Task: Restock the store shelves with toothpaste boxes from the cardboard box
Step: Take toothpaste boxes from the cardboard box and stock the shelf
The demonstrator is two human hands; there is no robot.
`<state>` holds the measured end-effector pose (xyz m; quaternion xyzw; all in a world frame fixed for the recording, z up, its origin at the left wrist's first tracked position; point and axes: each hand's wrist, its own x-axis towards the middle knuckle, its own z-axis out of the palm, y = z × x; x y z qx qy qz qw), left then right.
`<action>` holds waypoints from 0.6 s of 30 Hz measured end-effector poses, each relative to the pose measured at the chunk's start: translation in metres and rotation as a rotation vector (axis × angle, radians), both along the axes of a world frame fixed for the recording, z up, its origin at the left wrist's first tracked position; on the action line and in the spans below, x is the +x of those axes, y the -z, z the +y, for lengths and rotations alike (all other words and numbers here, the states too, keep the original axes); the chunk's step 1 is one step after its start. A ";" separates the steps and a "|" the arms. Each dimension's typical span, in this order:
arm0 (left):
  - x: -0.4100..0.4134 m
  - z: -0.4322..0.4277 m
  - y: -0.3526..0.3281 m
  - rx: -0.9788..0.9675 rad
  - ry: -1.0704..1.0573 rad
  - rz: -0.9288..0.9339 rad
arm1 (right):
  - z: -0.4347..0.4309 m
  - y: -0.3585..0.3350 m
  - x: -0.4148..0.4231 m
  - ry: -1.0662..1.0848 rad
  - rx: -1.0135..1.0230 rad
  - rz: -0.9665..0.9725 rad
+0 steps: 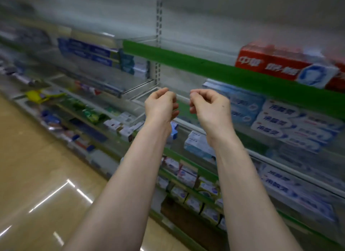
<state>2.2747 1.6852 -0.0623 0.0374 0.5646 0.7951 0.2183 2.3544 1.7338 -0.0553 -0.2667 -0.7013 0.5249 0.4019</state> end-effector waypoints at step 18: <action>-0.175 -0.261 0.051 0.050 -0.396 -0.151 | -0.241 0.042 -0.205 -0.490 -0.028 -0.149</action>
